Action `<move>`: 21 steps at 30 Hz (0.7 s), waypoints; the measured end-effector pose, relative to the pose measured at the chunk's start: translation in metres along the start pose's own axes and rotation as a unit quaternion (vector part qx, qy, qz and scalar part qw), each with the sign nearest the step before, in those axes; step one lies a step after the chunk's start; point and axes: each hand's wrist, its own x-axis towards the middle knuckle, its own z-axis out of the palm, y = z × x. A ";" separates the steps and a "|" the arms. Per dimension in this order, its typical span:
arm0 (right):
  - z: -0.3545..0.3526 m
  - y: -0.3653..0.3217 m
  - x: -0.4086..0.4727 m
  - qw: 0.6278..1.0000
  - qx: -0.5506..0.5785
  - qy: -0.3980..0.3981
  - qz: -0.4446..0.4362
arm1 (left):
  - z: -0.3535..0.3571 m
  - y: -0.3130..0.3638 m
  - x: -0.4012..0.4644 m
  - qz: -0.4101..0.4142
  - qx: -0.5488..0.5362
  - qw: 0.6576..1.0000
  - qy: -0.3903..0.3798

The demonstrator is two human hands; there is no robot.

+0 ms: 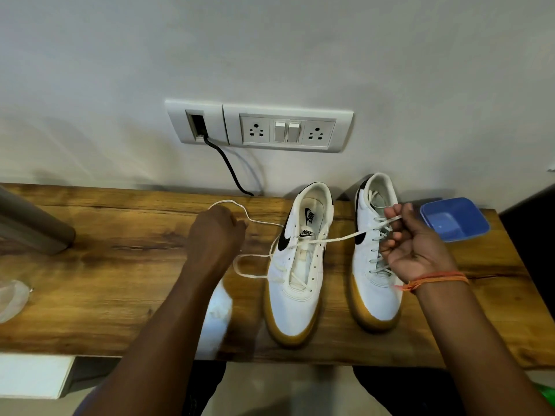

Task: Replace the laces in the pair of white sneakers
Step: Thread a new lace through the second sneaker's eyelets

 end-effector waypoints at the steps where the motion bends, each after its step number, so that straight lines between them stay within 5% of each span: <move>1: 0.004 0.005 -0.003 1.000 -0.013 -0.008 0.005 | 0.002 0.007 -0.003 0.031 -0.015 0.999 0.008; 5: 0.022 0.028 -0.014 0.997 -0.056 -0.038 0.022 | 0.011 0.045 -0.021 0.117 -0.243 0.960 -0.078; 12: 0.040 0.057 -0.035 0.989 -0.080 -0.116 0.050 | 0.028 0.068 -0.044 0.069 -0.473 0.832 -0.281; 21: 0.036 0.050 -0.034 0.989 -0.080 -0.116 0.041 | 0.019 0.060 -0.035 0.207 -0.311 0.905 -0.203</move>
